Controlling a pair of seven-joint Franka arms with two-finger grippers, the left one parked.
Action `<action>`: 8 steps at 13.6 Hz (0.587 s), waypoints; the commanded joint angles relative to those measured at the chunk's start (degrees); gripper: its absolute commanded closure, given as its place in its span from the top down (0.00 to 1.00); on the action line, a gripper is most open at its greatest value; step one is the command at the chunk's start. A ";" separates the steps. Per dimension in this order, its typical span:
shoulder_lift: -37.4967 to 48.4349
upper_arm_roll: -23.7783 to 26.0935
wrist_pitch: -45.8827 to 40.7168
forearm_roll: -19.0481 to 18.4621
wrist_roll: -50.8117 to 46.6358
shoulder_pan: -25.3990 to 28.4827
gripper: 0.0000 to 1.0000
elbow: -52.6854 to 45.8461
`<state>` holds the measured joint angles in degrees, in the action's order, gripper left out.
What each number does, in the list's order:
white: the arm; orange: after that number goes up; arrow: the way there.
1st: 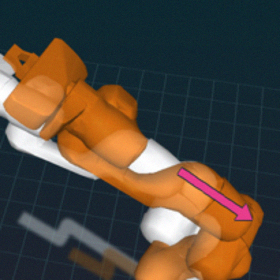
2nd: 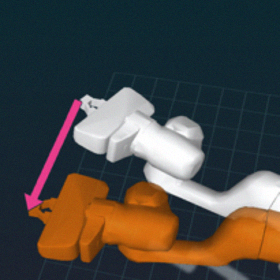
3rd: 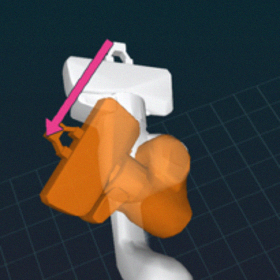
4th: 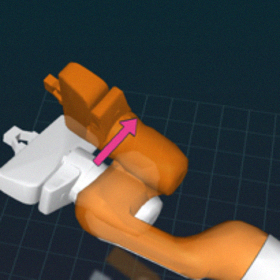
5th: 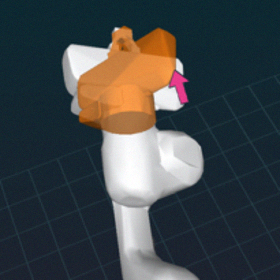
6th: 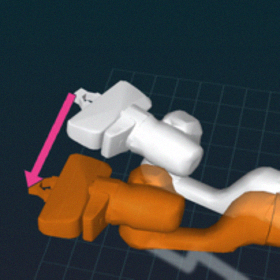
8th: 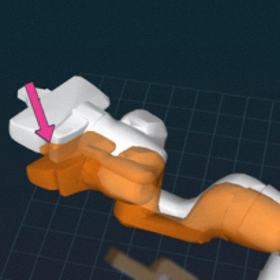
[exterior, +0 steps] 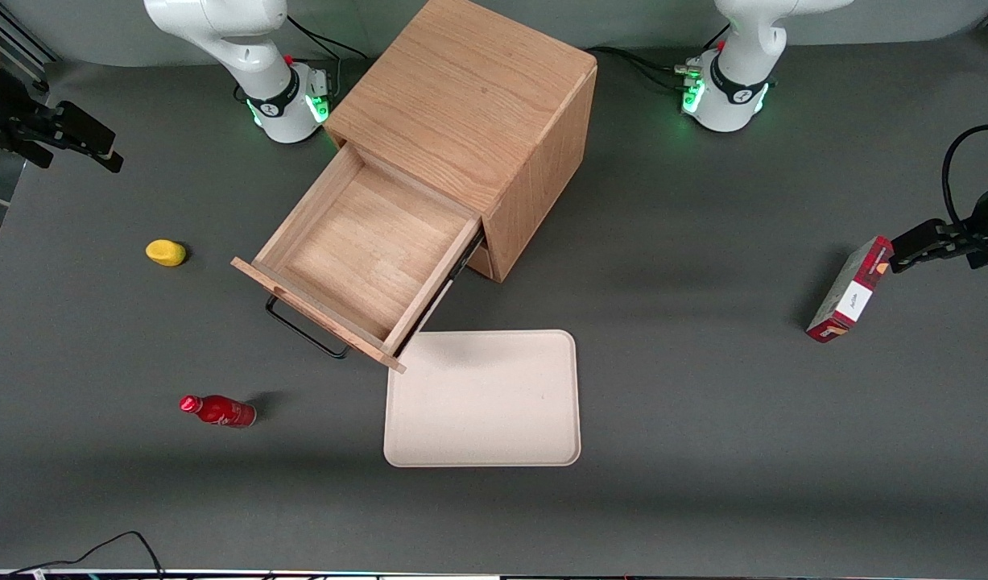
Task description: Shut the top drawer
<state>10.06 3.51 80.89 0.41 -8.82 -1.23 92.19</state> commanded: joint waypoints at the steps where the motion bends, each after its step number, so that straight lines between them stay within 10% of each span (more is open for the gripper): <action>1: -1.18 0.54 -0.99 0.03 1.08 -0.70 1.00 -2.10; 8: -1.45 0.45 -1.08 0.12 1.44 -0.61 1.00 -2.81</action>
<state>9.75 3.51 80.89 0.41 -8.68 -1.25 91.25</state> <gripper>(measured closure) 0.000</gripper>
